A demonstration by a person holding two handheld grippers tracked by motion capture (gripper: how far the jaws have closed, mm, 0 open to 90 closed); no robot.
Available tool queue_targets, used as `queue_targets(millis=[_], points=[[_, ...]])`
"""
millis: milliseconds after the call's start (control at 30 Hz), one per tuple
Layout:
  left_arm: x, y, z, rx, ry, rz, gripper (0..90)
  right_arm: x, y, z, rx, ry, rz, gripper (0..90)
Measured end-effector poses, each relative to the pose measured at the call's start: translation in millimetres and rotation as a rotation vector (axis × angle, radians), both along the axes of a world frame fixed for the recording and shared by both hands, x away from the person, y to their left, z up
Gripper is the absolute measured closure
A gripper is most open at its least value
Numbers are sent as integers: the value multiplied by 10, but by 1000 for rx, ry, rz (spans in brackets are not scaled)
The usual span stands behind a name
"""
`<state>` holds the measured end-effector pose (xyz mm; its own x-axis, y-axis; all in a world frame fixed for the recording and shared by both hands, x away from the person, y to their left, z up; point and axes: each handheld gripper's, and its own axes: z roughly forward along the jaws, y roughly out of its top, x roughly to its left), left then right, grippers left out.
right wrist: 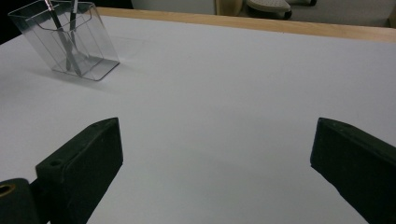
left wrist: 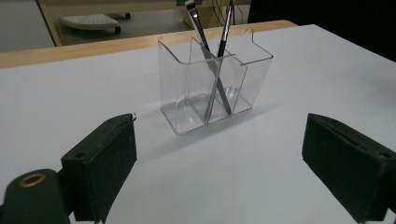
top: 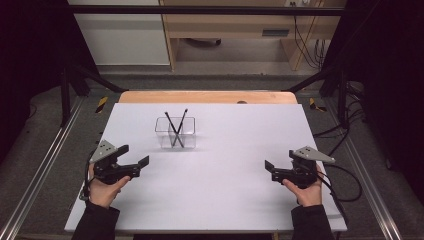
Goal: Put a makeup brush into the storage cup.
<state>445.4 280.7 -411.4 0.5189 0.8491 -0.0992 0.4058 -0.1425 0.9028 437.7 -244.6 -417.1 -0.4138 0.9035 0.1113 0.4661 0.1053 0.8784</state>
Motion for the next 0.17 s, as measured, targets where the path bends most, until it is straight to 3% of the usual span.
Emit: queue_targets(millis=[167], points=[[-15, 5, -98, 22, 24, 5, 76, -14, -23, 6, -1, -8, 3, 27]])
